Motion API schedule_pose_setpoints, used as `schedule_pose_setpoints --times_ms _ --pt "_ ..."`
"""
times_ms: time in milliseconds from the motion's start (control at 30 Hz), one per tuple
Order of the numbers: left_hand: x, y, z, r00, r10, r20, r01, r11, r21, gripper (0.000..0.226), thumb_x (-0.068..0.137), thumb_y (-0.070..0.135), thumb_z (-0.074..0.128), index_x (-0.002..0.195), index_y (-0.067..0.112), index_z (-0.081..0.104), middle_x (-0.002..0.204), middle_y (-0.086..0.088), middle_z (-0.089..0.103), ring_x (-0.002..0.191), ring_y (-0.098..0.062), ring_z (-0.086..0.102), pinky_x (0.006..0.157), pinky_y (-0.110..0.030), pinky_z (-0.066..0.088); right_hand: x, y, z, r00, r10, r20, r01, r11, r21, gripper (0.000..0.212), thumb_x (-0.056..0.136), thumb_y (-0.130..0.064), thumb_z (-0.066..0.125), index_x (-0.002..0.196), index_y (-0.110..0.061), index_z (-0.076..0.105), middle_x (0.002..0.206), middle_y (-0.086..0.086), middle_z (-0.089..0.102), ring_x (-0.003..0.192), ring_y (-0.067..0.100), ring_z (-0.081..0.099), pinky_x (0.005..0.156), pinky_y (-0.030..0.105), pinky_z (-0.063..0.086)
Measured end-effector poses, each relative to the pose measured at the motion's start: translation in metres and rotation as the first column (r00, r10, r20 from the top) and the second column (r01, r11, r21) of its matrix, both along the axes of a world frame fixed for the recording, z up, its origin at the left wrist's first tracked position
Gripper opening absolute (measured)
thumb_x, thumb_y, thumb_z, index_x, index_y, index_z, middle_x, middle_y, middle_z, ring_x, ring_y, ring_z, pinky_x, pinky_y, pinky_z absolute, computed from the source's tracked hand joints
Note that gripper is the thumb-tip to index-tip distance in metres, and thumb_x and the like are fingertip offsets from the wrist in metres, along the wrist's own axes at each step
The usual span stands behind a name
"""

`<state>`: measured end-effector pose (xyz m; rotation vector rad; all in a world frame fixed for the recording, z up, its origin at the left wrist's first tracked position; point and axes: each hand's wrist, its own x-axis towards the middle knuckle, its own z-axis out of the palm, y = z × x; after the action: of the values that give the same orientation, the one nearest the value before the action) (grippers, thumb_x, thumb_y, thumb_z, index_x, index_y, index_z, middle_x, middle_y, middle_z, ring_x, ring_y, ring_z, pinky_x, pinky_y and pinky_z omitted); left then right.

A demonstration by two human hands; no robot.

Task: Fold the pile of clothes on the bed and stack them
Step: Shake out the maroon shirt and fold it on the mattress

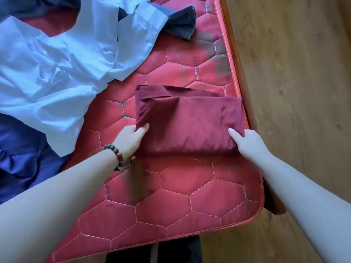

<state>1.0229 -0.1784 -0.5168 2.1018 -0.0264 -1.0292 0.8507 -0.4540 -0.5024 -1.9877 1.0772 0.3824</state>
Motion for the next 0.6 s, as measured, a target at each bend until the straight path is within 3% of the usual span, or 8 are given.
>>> schedule_pose_setpoints --times_ms 67,133,200,233,300,367,467,600 --pt "-0.004 -0.001 0.002 0.999 0.039 0.004 -0.039 0.999 0.0 0.032 0.097 0.037 0.052 0.088 0.012 0.069 0.085 0.003 0.072 0.079 -0.015 0.066 0.073 -0.028 0.05 0.002 0.006 -0.002 1.0 -0.004 -0.015 0.002 0.994 -0.113 0.04 0.097 -0.036 0.051 0.07 -0.006 0.055 0.072 0.006 0.057 0.074 0.031 0.052 0.066 0.033 0.031" --pt "-0.01 0.0 0.003 0.99 -0.019 0.136 0.018 1.0 0.006 0.024 0.097 0.029 0.053 0.094 0.011 0.069 0.091 0.001 0.072 0.088 -0.019 0.067 0.082 -0.034 0.051 0.0 0.012 -0.001 0.999 0.033 0.028 -0.025 0.965 -0.261 0.044 0.095 -0.034 0.055 0.06 -0.011 0.043 0.06 0.001 0.047 0.065 0.028 0.045 0.065 0.033 0.027" --pt "-0.013 -0.001 0.008 0.944 -0.056 0.325 0.058 0.998 0.004 0.02 0.098 0.024 0.052 0.099 0.011 0.067 0.091 0.004 0.069 0.088 -0.017 0.063 0.078 -0.03 0.045 -0.005 0.017 0.003 0.989 0.096 0.11 -0.038 0.898 -0.439 0.048 0.094 -0.028 0.058 0.056 -0.01 0.035 0.055 -0.002 0.037 0.066 0.03 0.04 0.066 0.033 0.025" --pt "-0.014 0.0 0.011 0.913 -0.046 0.405 0.058 0.998 -0.018 0.017 0.099 0.022 0.051 0.101 0.013 0.065 0.088 0.006 0.067 0.084 -0.014 0.06 0.075 -0.024 0.041 -0.007 0.019 0.005 0.979 0.095 0.181 -0.002 0.89 -0.456 0.044 0.094 -0.024 0.058 0.058 -0.007 0.04 0.056 -0.004 0.037 0.067 0.028 0.041 0.065 0.032 0.026" --pt "-0.015 -0.002 0.019 0.859 0.005 0.512 0.044 0.995 -0.084 0.013 0.1 0.02 0.05 0.103 0.016 0.062 0.081 0.005 0.065 0.076 -0.013 0.055 0.07 -0.021 0.039 -0.006 0.024 0.009 0.941 0.013 0.338 0.112 0.93 -0.349 0.027 0.096 -0.019 0.056 0.072 -0.007 0.054 0.063 -0.009 0.048 0.065 0.013 0.048 0.061 0.024 0.03" --pt "-0.014 -0.007 0.021 0.808 0.033 0.589 0.023 0.996 -0.088 0.018 0.101 0.023 0.049 0.112 0.014 0.06 0.083 -0.007 0.068 0.078 -0.024 0.058 0.073 -0.033 0.044 -0.001 0.027 0.008 0.916 -0.088 0.392 0.196 0.95 -0.244 0.014 0.098 -0.017 0.053 0.089 -0.01 0.061 0.072 -0.01 0.058 0.066 0.004 0.05 0.061 0.015 0.033" --pt "-0.002 -0.018 0.011 0.775 -0.007 0.633 -0.012 1.0 0.025 0.024 0.101 0.029 0.045 0.116 0.015 0.057 0.083 -0.018 0.068 0.08 -0.041 0.059 0.072 -0.047 0.047 0.008 0.024 -0.004 0.929 -0.139 0.344 0.23 0.943 -0.24 0.02 0.099 -0.019 0.051 0.097 -0.003 0.063 0.076 -0.004 0.059 0.073 0.019 0.051 0.064 0.022 0.029" --pt "0.008 -0.031 0.002 0.794 -0.039 0.607 -0.04 0.992 0.116 0.027 0.102 0.035 0.04 0.104 0.012 0.054 0.076 -0.017 0.063 0.072 -0.041 0.056 0.067 -0.047 0.046 0.015 0.02 -0.018 0.943 -0.187 0.274 0.258 0.933 -0.251 0.027 0.1 -0.024 0.048 0.094 0.0 0.059 0.081 0.007 0.063 0.073 0.027 0.05 0.065 0.03 0.031"
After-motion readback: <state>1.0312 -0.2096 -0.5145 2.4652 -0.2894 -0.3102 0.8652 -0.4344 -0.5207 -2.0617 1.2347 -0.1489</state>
